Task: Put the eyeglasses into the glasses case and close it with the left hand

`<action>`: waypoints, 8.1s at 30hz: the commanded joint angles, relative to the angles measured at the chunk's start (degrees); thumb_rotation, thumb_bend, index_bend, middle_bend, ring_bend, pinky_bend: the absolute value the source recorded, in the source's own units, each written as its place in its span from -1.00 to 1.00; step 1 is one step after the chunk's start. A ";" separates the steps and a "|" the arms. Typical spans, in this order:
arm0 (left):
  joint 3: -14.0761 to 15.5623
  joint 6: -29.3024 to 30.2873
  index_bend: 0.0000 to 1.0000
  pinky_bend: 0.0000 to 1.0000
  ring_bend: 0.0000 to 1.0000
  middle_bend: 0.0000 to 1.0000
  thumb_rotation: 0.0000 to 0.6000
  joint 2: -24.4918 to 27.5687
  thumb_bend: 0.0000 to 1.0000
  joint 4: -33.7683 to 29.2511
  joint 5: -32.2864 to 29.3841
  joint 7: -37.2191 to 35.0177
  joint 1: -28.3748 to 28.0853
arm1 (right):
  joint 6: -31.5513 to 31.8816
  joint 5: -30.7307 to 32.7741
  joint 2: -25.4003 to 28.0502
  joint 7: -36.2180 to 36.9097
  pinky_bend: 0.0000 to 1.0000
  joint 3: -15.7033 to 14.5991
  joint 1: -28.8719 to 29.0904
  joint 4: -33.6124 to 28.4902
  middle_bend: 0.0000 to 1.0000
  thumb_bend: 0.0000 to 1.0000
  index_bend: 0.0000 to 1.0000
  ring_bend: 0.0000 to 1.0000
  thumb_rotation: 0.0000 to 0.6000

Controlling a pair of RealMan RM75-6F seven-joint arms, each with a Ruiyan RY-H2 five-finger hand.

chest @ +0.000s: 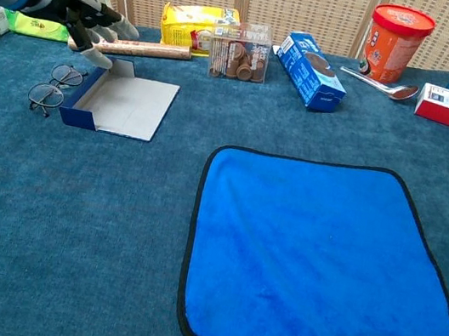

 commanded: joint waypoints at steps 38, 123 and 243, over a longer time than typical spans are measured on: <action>-6.63 -5.82 -1.00 -1.00 -1.00 -1.00 1.00 -3.60 -0.33 -6.35 8.23 -0.98 -0.69 | 2.79 -1.38 0.39 2.84 -0.89 -0.33 -2.89 -0.01 -0.75 -0.32 -0.77 -1.00 0.42; -6.21 -2.55 -1.00 -1.00 -1.00 -1.00 1.00 2.02 -0.33 -19.28 13.32 -0.44 6.00 | 5.67 -2.92 0.35 7.87 -0.89 -0.09 -5.84 3.18 -0.75 -0.31 -0.77 -1.00 0.42; 7.22 23.39 -0.41 -1.00 -1.00 -1.00 1.00 -14.86 -0.41 16.87 14.88 15.07 7.28 | 6.26 -2.05 -0.09 8.18 -0.89 0.46 -6.39 2.93 -0.75 -0.31 -0.77 -1.00 0.47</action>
